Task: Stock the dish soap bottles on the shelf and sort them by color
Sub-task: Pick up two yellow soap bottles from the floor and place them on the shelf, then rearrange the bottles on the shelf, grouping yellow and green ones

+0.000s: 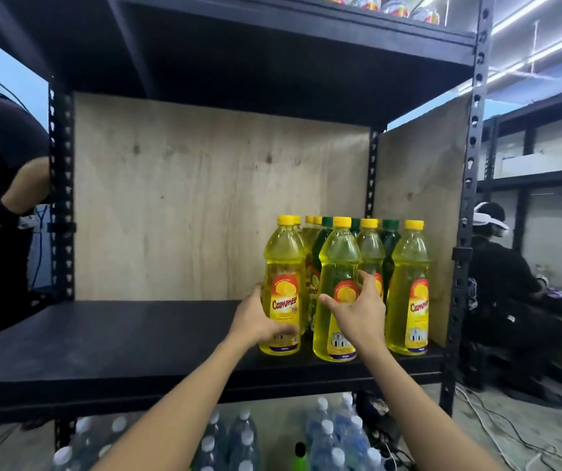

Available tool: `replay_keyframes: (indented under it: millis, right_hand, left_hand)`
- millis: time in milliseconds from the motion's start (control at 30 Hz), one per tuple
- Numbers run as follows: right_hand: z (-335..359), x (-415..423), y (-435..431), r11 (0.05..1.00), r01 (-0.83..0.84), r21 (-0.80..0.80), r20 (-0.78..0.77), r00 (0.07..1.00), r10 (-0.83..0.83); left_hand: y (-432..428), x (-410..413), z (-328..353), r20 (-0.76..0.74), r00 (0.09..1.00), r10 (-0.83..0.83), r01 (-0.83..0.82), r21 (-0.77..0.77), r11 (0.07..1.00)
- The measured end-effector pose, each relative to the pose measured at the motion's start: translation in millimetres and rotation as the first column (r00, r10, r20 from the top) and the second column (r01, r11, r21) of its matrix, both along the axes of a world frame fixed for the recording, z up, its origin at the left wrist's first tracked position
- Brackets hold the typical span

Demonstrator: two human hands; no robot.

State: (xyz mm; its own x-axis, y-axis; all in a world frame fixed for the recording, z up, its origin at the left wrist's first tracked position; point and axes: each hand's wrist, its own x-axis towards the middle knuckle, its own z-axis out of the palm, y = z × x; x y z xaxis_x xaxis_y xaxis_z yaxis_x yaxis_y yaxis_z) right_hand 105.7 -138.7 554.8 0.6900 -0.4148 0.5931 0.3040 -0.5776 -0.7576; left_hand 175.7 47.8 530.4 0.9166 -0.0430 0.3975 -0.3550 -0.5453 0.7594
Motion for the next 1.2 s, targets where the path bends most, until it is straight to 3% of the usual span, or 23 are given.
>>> replay_keyframes:
  millis: [100, 167, 300, 467, 633, 800, 1000, 1200]
  right_hand:
    - [-2, -12, 13, 0.96, 0.216, -0.177, 0.199, 0.963, -0.18]
    - [6, -13, 31, 0.944, 0.21, -0.254, 0.326, 0.938, -0.121]
    - [43, 4, 73, 0.971, -0.05, -0.234, 0.189, 0.977, 0.096]
    - [69, 27, 95, 0.968, -0.026, -0.251, -0.015, 1.0, 0.023]
    - [76, 27, 135, 0.976, -0.046, -0.215, 0.109, 0.992, 0.07]
    - [105, 48, 241, 0.967, -0.169, -0.192, 0.211, 0.955, 0.209]
    - [106, 110, 368, 0.931, -0.307, -0.197, 0.088, 0.94, 0.329]
    - [82, 168, 447, 0.924, -0.324, -0.204, 0.036, 0.941, 0.337]
  left_hand:
    - [3, -3, -25, -0.065, 0.998, -0.001, -0.001, -0.043, 0.999]
    - [4, -4, -33, -0.069, 0.997, 0.015, -0.02, -0.064, 0.998]
    - [7, -6, -33, -0.02, 1.0, 0.009, -0.01, -0.042, 0.999]
    - [16, -8, -34, 0.023, 1.0, -0.008, 0.008, -0.011, 1.0]
    - [80, -15, -20, 0.102, 0.995, 0.011, -0.011, 0.002, 1.0]
    - [191, -6, 15, 0.159, 0.982, 0.098, -0.084, -0.09, 0.992]
    - [319, 37, 13, 0.135, 0.957, 0.256, -0.246, -0.084, 0.966]
    - [388, 100, -12, 0.086, 0.955, 0.282, -0.28, -0.042, 0.959]
